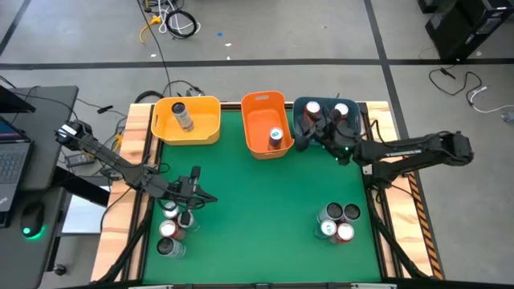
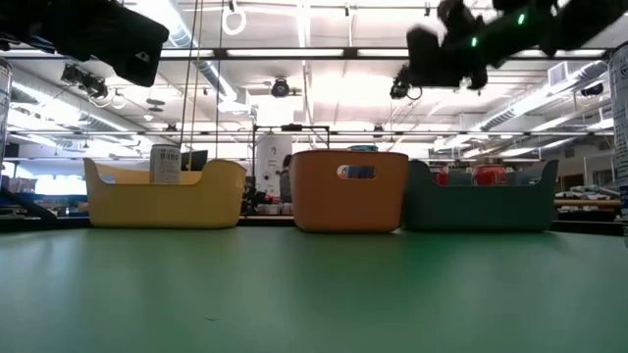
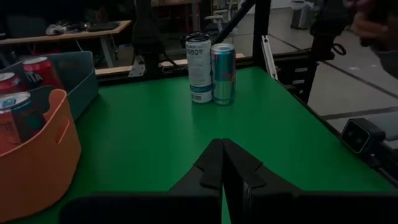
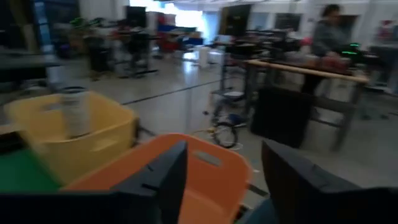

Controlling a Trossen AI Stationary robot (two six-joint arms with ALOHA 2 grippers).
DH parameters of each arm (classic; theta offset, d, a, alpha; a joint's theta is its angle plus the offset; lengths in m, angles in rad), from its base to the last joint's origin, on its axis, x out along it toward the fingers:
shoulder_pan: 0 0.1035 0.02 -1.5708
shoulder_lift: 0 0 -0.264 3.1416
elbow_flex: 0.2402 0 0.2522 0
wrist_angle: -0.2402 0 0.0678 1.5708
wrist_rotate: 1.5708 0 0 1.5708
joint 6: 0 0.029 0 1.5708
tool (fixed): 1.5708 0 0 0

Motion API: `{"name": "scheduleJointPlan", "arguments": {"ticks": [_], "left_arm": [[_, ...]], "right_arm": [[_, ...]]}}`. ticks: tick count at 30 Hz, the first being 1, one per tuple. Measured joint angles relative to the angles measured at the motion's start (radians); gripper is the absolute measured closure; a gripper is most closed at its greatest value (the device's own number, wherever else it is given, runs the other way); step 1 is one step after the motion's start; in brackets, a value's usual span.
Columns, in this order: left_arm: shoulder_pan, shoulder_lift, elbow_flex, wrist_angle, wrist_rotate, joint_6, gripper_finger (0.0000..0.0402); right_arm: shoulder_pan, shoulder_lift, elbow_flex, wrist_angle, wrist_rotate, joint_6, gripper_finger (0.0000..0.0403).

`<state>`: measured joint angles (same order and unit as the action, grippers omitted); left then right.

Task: Sort soda cans
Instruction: Put the blue soda can into the orange bin

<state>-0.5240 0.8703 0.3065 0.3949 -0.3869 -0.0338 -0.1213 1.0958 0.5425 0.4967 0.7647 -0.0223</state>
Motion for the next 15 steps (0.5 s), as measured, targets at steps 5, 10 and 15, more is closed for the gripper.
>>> {"name": "scheduleJointPlan", "arguments": {"ticks": [5,10,15], "left_arm": [[0.03,0.0,0.0,0.015,0.071,0.027,0.0396],[0.117,0.0,0.0,0.03,0.211,0.056,0.0396],[0.209,0.0,0.0,0.036,0.368,0.117,0.0397]], "right_arm": [[0.153,0.002,0.178,-0.29,-0.042,0.013,0.0272],[0.278,0.063,0.382,-0.633,-0.158,0.138,0.0293],[0.388,0.154,0.569,-0.961,-0.243,0.298,0.029]]}}
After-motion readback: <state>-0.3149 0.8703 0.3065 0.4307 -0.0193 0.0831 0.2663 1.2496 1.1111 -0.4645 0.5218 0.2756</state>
